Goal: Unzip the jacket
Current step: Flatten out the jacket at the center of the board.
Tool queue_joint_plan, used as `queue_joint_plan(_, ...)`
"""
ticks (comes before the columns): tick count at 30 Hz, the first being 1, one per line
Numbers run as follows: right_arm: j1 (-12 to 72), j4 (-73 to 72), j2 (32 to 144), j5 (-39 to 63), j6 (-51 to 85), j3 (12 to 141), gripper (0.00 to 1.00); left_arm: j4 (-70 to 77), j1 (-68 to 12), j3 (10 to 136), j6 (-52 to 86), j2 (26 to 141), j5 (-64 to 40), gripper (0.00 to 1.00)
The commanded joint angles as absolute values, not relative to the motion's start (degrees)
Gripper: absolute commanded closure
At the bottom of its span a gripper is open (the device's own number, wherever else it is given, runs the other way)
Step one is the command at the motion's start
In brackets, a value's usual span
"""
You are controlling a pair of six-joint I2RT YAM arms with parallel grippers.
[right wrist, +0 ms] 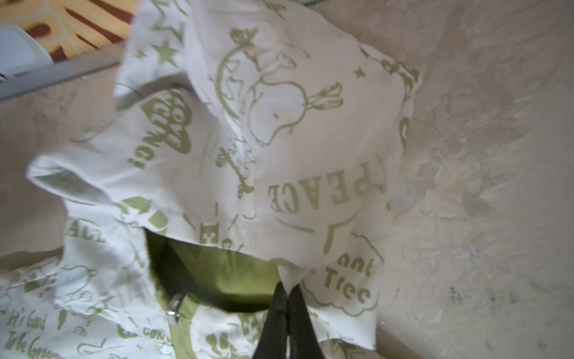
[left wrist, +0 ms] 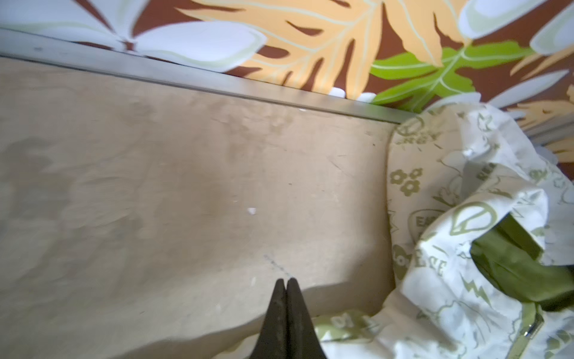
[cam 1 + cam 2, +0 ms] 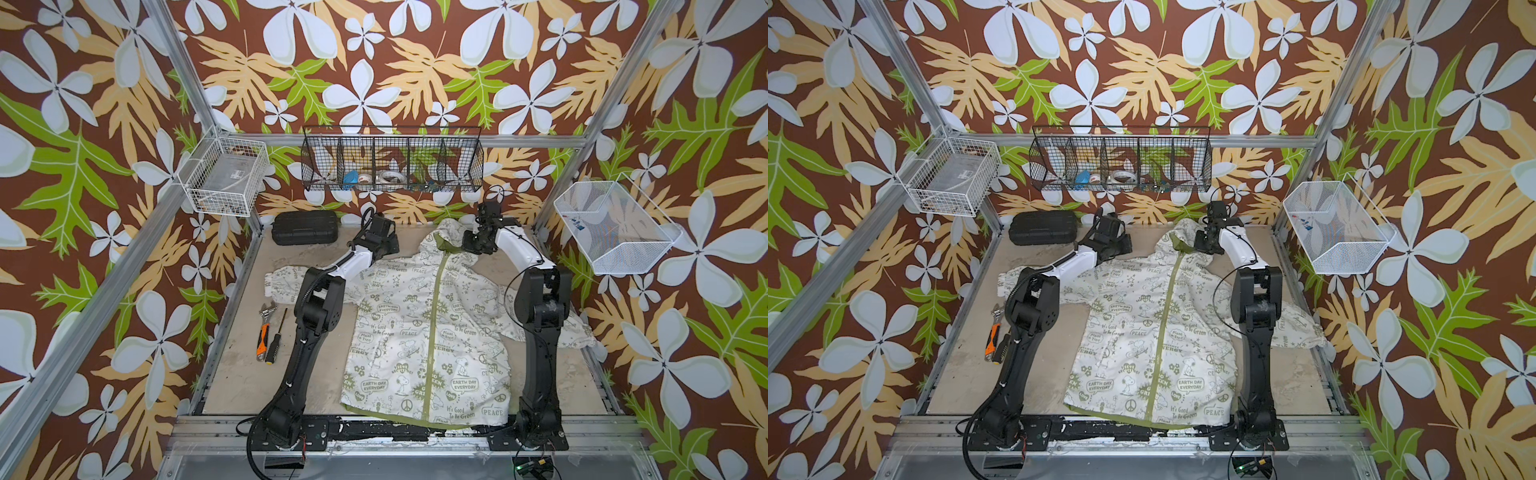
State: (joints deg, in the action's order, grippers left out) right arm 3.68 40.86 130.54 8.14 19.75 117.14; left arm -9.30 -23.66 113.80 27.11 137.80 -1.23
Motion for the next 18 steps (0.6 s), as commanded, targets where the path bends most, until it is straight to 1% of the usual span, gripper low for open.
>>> queue_joint_plan(1, 3.3, 35.6, 126.6, 12.6, 22.0, 112.1, 0.98, -5.2, -23.0, 107.5, 30.8, 132.7, -2.0, 1.0)
queue_joint_plan(5, 3.5, 28.9, 120.4, 15.5, 24.6, 99.4, 0.98, -1.9, -22.5, 94.4, 32.8, 124.6, -1.4, 1.0)
queue_joint_plan(8, 4.1, 23.3, 115.9, 16.1, 26.4, 88.2, 0.97, 6.2, -22.7, 84.6, 33.1, 119.0, -4.9, 1.0)
queue_joint_plan(9, 4.4, 21.5, 114.4, 16.4, 26.9, 84.7, 0.97, 8.8, -22.8, 82.5, 32.5, 117.7, -6.5, 0.98)
queue_joint_plan(11, 5.3, 18.4, 111.7, 16.0, 27.4, 78.8, 0.96, 12.0, -23.9, 81.3, 29.4, 116.7, -9.3, 0.82)
queue_joint_plan(13, 5.8, 16.0, 108.8, 15.9, 28.4, 73.4, 0.95, 11.1, -25.4, 84.4, 23.7, 117.7, -12.2, 0.64)
queue_joint_plan(15, 5.7, 14.9, 105.9, 16.3, 29.2, 69.6, 0.92, 6.6, -27.4, 90.4, 17.5, 120.3, -13.3, 0.53)
queue_joint_plan(16, 5.7, 15.1, 104.5, 16.7, 29.2, 68.1, 0.87, 2.9, -28.4, 94.5, 14.3, 122.3, -13.2, 0.48)
queue_joint_plan(17, 5.8, 16.2, 103.4, 17.0, 28.7, 67.5, 0.78, -0.2, -29.2, 98.3, 11.9, 124.2, -13.1, 0.46)
queue_joint_plan(18, 5.7, 18.2, 102.4, 17.2, 28.1, 67.2, 0.64, -3.3, -29.9, 102.8, 10.1, 126.6, -13.1, 0.43)
